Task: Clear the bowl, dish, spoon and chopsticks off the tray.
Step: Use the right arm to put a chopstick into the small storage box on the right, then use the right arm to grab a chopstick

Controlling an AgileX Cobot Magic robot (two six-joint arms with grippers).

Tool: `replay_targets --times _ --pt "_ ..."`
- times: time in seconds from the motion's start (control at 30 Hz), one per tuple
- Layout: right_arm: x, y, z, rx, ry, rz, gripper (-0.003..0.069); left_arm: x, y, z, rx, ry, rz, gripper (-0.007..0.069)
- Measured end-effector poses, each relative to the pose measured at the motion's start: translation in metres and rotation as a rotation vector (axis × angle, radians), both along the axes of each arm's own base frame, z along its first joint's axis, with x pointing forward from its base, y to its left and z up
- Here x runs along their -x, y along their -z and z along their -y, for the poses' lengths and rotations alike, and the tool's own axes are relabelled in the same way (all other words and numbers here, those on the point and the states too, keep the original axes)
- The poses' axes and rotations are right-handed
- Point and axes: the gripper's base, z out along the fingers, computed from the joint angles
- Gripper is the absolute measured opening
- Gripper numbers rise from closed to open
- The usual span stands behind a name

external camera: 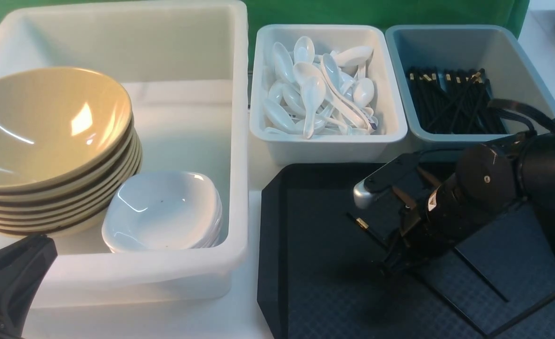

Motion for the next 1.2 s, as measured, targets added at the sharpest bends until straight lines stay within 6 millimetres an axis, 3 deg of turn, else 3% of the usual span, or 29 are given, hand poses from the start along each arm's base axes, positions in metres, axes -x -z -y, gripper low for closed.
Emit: replay_targets --times 0.1,0.2,0.3,0.47,0.53,0.57,0.6,0.7,0.73,0.87,0.93,1.03,1.2 --pt "0.001 -0.004 0.0 -0.002 -0.013 0.008 0.0083 0.0 0.0 0.0 0.0 0.0 0.0 -0.0005" --pt "0.012 -0.018 0.003 -0.002 -0.031 -0.003 0.0061 0.0 0.0 0.0 0.0 -0.001 0.001 -0.0005" --pt "0.02 -0.058 0.007 -0.039 -0.054 0.109 0.0061 0.0 -0.001 -0.001 0.0 -0.006 0.008 -0.0005" --pt "0.022 -0.136 0.027 -0.121 -0.046 0.526 0.0061 0.0 -0.001 -0.001 -0.002 -0.009 0.011 -0.0005" --pt "0.007 -0.162 0.043 -0.181 0.024 0.78 0.0061 0.0 -0.001 -0.001 -0.002 -0.009 0.011 -0.0005" --pt "0.006 -0.164 0.044 -0.186 0.031 0.804 0.0061 0.0 -0.001 -0.001 -0.002 -0.009 0.011 -0.0005" --pt "-0.007 -0.178 0.055 -0.256 0.107 0.979 0.0061 0.0 -0.001 -0.001 -0.002 -0.009 0.011 -0.0005" --pt "-0.032 -0.188 0.073 -0.355 0.241 1.153 0.0071 0.0 -0.001 -0.001 -0.002 -0.009 0.011 -0.0005" --pt "-0.049 -0.19 0.081 -0.397 0.306 1.182 0.0088 0.0 -0.001 -0.001 -0.002 -0.009 0.011 -0.0005" --pt "-0.1 -0.166 0.096 -0.396 0.447 1.027 0.0199 0.0 -0.001 -0.001 -0.002 -0.009 0.011 -0.0005" --pt "-0.114 -0.156 0.1 -0.338 0.48 0.888 0.0255 0.0 -0.001 -0.001 -0.002 -0.009 0.011 -0.0005" --pt "-0.117 -0.145 0.103 -0.23 0.507 0.634 0.0336 0.0 -0.001 -0.001 -0.003 -0.009 0.011 -0.0005" --pt "-0.09 -0.133 0.087 -0.043 0.37 0.281 0.0363 0.0 -0.001 -0.001 -0.003 -0.009 0.011 -0.0005"
